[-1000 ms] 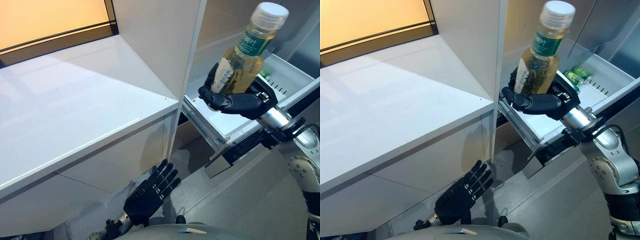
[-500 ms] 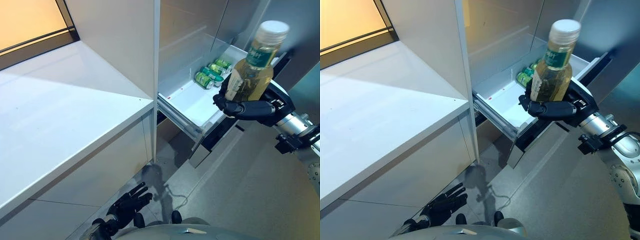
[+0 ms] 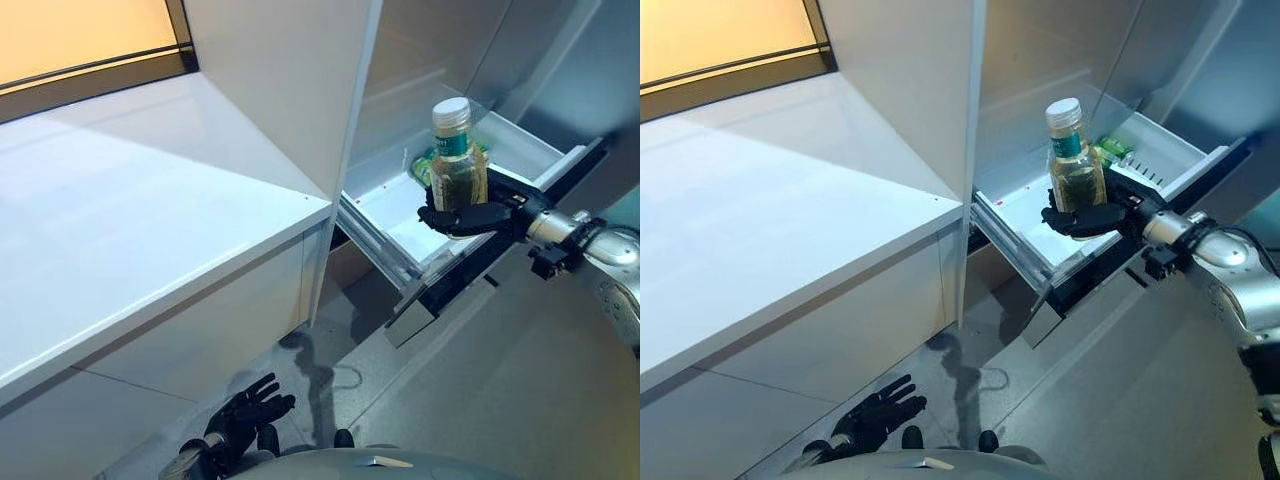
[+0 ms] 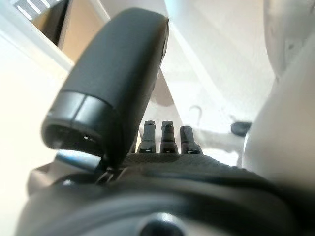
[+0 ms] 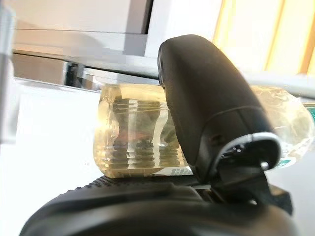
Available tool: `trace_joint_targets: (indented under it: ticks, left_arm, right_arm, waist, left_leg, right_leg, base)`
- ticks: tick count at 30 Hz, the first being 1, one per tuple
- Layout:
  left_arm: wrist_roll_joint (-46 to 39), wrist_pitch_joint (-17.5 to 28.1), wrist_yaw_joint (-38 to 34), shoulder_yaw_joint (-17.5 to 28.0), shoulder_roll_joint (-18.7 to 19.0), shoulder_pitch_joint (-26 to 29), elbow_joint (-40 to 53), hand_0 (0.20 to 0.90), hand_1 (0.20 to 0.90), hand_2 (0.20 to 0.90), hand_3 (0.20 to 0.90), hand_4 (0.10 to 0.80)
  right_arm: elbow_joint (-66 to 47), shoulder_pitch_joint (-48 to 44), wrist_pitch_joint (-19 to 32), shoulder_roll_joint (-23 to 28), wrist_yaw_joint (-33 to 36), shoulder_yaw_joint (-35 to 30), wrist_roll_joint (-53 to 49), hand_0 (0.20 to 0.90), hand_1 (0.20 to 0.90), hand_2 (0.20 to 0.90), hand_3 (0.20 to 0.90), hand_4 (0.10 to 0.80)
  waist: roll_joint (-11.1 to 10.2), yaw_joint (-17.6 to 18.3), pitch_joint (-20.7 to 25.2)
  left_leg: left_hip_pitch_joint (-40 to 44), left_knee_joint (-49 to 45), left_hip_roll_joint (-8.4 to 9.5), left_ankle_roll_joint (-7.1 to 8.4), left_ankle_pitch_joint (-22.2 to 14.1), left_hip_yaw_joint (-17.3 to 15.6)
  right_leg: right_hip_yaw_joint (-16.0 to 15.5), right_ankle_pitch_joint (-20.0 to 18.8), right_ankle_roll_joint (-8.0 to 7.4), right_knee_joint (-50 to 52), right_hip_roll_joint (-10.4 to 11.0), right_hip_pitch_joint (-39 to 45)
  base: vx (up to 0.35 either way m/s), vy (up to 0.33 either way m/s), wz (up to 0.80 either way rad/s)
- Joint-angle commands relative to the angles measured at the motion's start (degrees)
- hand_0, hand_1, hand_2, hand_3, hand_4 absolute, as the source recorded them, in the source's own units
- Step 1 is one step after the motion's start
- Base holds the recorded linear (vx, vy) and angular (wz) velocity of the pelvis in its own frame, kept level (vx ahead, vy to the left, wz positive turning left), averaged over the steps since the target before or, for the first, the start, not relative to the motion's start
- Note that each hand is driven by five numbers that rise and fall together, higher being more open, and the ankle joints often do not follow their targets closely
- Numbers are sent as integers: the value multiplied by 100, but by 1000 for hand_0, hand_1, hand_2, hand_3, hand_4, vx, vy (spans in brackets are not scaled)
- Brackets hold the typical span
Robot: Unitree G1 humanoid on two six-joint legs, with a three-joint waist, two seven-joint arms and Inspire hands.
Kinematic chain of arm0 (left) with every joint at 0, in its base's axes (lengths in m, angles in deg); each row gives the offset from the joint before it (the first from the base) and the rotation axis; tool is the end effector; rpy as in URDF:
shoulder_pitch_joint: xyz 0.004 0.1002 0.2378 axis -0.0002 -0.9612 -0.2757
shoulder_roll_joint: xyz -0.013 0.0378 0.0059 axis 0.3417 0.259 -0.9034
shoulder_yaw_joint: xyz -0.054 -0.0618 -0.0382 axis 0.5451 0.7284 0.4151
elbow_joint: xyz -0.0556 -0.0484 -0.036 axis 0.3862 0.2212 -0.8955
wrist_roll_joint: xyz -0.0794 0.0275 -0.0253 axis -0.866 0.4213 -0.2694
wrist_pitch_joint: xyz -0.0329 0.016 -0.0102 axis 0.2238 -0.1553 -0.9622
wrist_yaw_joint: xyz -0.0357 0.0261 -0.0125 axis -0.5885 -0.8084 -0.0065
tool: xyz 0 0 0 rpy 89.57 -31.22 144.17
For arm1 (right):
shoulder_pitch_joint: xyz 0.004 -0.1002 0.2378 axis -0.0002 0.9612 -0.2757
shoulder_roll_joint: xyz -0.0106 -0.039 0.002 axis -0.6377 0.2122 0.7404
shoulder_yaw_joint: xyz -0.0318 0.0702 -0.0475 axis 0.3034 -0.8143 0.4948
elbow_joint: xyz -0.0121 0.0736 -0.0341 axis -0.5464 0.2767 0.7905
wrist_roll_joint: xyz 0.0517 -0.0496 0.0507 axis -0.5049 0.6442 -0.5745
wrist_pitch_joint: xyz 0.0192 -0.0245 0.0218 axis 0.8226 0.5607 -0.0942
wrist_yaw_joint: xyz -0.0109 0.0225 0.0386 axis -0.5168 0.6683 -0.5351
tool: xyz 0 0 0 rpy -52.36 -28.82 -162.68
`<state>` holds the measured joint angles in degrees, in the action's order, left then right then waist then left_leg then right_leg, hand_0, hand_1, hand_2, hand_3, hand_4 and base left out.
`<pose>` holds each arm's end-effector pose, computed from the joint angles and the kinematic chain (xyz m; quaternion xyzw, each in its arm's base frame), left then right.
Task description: Put drinks into fridge and close the fridge
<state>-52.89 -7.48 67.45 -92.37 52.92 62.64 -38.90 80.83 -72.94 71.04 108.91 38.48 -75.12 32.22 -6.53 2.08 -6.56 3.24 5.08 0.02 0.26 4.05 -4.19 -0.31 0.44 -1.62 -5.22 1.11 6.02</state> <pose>0.0677 0.2203 -0.0819 -0.1694 0.4566 -0.0036 0.8734 0.2410 -0.2836 0.1829 -0.1859 0.0710 0.1892 0.9616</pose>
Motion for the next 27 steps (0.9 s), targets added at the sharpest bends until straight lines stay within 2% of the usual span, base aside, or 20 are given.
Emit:
trace_joint_targets:
  ticks: [1,5,10,16,27]
  left_arm:
    - [618,-4,-367,-59,456,-380,-572,900,900,900,900,800]
    - [793,62,-683,47,601,-372,-562,900,900,900,900,800]
    - [835,23,-727,34,795,-368,-353,900,900,900,900,800]
    - [558,183,-687,-57,956,-235,-132,900,900,900,900,800]
    - [311,362,-931,-67,1081,-139,213,900,900,900,900,800]
  right_arm:
    - [352,-1599,473,219,286,-491,-128,300,300,300,200,100]
    - [1105,-1981,359,202,350,-169,167,300,300,300,200,100]
    - [2134,-2568,217,278,582,379,415,300,300,300,200,100]
    - [3295,-3199,-26,335,947,935,578,300,300,300,200,100]
    - [4630,-3533,-320,397,431,1269,1408,300,300,300,200,100]
  waist:
    - [-265,-380,252]
    - [-304,-557,131]
    - [-334,-784,-130]
    - [-232,-966,-635]
    - [-45,-1135,-1080]
  left_leg:
    - [54,-8,116,-67,-585,285]
    - [-21,-8,112,-70,-561,387]
    - [-253,-50,105,-71,-487,528]
    - [-636,-84,118,-66,-377,666]
    - [-965,-97,186,-41,-237,808]
  right_leg:
    - [-164,-366,-362,26,-158,-364]
    - [-222,-367,-356,23,-163,-398]
    - [-276,-420,-325,53,-178,-566]
    - [-345,-481,-287,106,-187,-878]
    - [-523,-486,-232,202,-145,-1159]
  base:
    - [67,-68,13]
    - [57,-60,14]
    - [15,-70,15]
    - [-106,-32,14]
    - [-44,-2,6]
